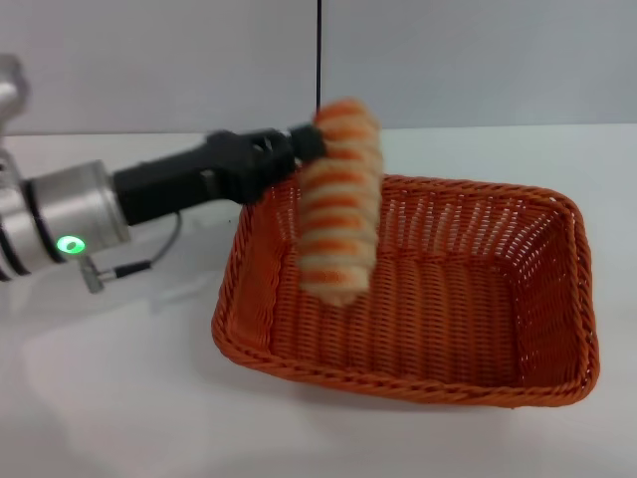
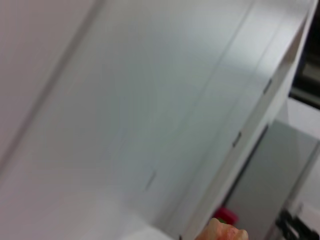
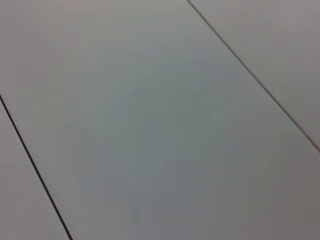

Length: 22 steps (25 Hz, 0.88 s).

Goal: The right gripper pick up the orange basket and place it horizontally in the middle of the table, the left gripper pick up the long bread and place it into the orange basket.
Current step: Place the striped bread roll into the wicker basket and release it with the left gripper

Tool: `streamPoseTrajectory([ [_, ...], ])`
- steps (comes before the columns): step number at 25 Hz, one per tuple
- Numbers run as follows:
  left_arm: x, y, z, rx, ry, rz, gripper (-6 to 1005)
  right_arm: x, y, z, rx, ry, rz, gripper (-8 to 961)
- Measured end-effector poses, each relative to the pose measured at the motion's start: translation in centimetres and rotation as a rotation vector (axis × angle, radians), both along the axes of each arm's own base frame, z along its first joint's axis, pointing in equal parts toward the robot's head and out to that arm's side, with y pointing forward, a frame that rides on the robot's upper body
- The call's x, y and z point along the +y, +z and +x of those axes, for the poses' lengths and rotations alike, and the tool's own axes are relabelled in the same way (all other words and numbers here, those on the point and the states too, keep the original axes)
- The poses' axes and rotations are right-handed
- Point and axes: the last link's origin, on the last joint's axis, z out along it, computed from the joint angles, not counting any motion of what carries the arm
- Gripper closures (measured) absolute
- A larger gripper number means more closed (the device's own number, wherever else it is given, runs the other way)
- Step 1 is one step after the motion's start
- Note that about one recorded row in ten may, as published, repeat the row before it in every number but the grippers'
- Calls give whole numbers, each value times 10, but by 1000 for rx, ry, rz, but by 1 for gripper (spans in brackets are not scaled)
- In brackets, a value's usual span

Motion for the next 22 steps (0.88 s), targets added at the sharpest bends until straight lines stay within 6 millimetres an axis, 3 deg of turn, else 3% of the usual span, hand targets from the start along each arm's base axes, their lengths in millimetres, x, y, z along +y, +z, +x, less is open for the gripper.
streamPoseTrajectory([
  [4,-3,-17,-1,45,3,-33,895,-1,-2,0,9,-4,-2,453],
  [10,-2,-23,-5,58,30,-36,894,0,-2,0,10,-2,-3,452],
  [22,-7,-11,-10,8,35,-5,666,-3,1,2,88,12,35,452],
])
